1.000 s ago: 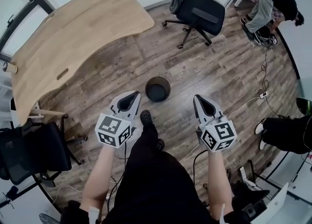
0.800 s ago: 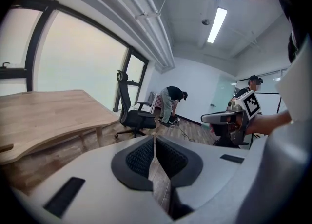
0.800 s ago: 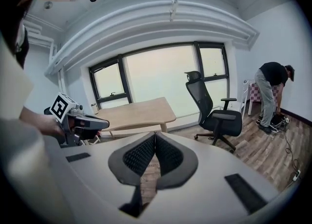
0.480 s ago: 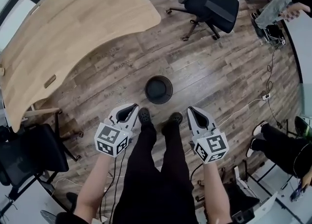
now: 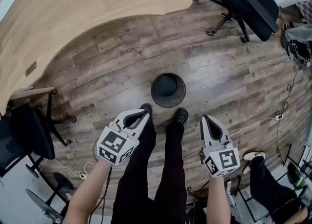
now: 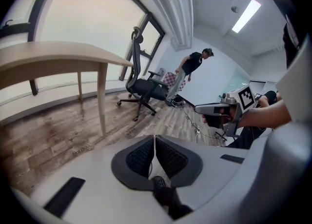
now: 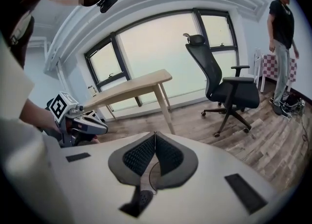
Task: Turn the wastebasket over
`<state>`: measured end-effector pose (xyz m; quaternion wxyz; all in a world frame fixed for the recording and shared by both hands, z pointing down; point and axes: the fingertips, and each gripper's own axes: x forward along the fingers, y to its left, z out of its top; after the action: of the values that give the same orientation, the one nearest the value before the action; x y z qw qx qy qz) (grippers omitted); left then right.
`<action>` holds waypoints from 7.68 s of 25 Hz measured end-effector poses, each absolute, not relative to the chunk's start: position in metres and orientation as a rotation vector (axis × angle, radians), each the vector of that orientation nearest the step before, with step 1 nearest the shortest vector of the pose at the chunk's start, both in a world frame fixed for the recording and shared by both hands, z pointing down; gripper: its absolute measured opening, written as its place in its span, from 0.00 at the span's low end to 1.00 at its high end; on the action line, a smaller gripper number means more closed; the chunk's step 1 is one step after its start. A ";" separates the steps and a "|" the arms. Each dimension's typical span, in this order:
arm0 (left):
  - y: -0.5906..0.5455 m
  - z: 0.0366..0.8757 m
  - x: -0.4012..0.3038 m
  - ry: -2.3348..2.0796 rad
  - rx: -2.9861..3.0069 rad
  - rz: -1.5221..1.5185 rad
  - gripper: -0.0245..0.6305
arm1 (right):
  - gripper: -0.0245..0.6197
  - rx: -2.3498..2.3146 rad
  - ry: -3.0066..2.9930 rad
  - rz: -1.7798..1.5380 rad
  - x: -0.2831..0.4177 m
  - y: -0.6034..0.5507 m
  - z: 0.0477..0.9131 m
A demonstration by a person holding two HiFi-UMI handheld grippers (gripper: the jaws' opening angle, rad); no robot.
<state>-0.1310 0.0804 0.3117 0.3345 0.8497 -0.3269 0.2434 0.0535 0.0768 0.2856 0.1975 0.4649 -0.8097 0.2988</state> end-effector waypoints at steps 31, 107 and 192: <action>0.026 0.719 -0.137 -0.825 1.921 1.000 0.35 | 0.36 0.948 -1.900 1.074 0.057 0.048 0.714; 0.195 0.802 -0.116 -0.398 2.080 1.381 0.18 | 0.14 0.763 -1.771 1.001 0.074 0.195 0.809; -0.021 0.770 -0.016 0.013 2.277 1.455 0.45 | 0.61 1.111 -1.700 1.286 0.022 0.178 0.769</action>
<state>-0.0163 -0.0209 0.7699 0.2179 0.8224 0.0047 0.5255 0.0224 0.1779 0.7686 0.3609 0.4310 -0.6595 0.4990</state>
